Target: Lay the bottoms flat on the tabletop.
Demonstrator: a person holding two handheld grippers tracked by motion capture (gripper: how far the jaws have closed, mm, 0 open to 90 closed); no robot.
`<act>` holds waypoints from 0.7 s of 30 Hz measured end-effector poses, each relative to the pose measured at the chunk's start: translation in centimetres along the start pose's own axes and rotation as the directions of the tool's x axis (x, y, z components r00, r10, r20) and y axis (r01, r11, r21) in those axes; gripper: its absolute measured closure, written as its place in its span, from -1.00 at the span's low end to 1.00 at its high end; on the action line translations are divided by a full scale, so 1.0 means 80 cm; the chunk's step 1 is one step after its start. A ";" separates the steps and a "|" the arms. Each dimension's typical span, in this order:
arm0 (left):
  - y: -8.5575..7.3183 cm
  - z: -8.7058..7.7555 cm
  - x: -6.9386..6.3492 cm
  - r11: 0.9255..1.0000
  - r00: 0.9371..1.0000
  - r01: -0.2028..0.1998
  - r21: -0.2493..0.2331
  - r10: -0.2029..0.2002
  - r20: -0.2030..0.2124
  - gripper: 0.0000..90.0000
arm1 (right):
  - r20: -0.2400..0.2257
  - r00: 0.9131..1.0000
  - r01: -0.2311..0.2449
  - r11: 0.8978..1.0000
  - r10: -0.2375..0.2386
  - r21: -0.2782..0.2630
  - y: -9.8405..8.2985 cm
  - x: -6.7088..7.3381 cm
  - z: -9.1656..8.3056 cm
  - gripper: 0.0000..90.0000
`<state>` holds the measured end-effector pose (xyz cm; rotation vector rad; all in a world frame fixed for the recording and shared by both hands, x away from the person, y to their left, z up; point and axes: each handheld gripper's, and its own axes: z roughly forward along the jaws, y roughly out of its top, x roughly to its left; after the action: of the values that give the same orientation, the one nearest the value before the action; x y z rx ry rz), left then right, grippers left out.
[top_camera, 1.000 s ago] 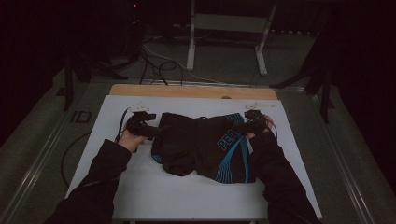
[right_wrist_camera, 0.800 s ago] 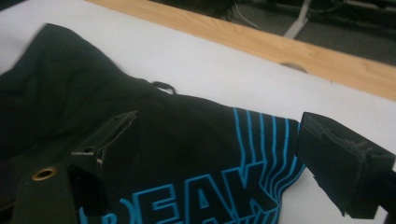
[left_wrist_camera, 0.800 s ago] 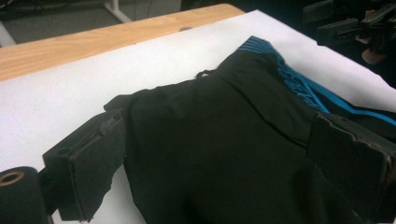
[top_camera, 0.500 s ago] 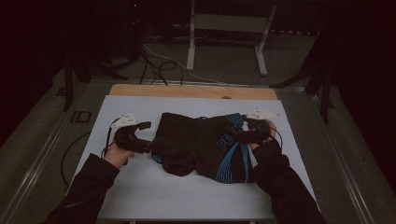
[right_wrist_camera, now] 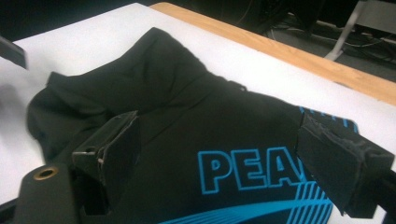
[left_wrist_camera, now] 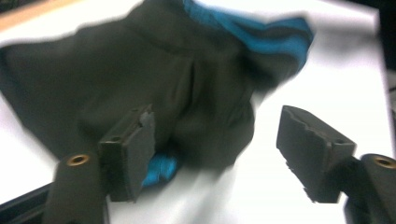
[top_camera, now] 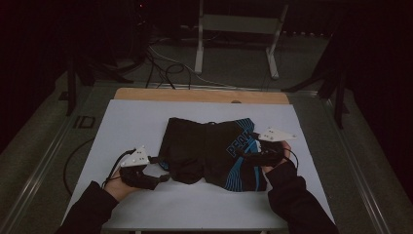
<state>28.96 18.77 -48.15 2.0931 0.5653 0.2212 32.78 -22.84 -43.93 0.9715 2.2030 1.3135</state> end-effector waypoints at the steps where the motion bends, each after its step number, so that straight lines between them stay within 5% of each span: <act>1: -0.005 0.000 0.002 1.000 1.000 0.003 0.014 -0.002 -0.015 -0.27 | -0.006 1.000 0.001 1.000 -0.001 -0.003 -0.002 0.002 -0.002 -0.67; 5: -0.022 0.004 0.010 0.995 0.997 -0.024 0.099 0.031 -0.069 -0.05 | -0.072 0.997 -0.020 1.000 0.019 -0.016 -0.009 0.018 -0.004 -0.67; 9: -0.029 0.010 0.012 0.992 0.996 -0.040 0.121 0.050 -0.079 0.10 | -0.178 0.984 -0.003 1.000 0.000 -0.015 -0.007 0.054 0.006 -0.65; 13: -0.023 0.018 0.011 0.992 0.994 -0.060 0.108 0.069 -0.084 0.10 | -0.285 0.958 -0.003 1.000 0.003 -0.001 -0.002 0.088 0.026 -0.65; 14: -0.023 0.018 0.011 0.992 0.994 -0.060 0.108 0.069 -0.084 0.11 | -0.285 0.958 -0.003 1.000 0.003 -0.001 -0.002 0.088 0.026 -0.65; 15: -0.019 0.024 0.011 0.992 0.994 -0.066 0.106 0.074 -0.076 0.12 | -0.344 0.939 0.012 1.000 -0.007 0.011 -0.002 0.103 0.039 -0.67; 18: -0.018 0.027 0.012 0.991 0.994 -0.067 0.114 0.076 -0.078 0.15 | -0.373 0.927 0.038 0.998 -0.018 0.047 -0.004 0.121 0.051 -0.67; 19: -0.016 0.040 0.016 0.986 0.991 -0.081 0.147 0.095 -0.091 0.20 | -0.383 0.922 0.081 0.995 -0.053 0.057 -0.008 0.142 0.061 -0.36; 21: -0.016 0.043 0.019 0.984 0.992 -0.082 0.156 0.097 -0.086 0.27 | -0.399 0.915 0.089 0.994 -0.060 0.055 -0.011 0.150 0.066 -0.27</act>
<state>31.13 17.52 -51.24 2.2681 0.5590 0.3384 27.68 -11.17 -47.11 0.6788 2.5754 1.5121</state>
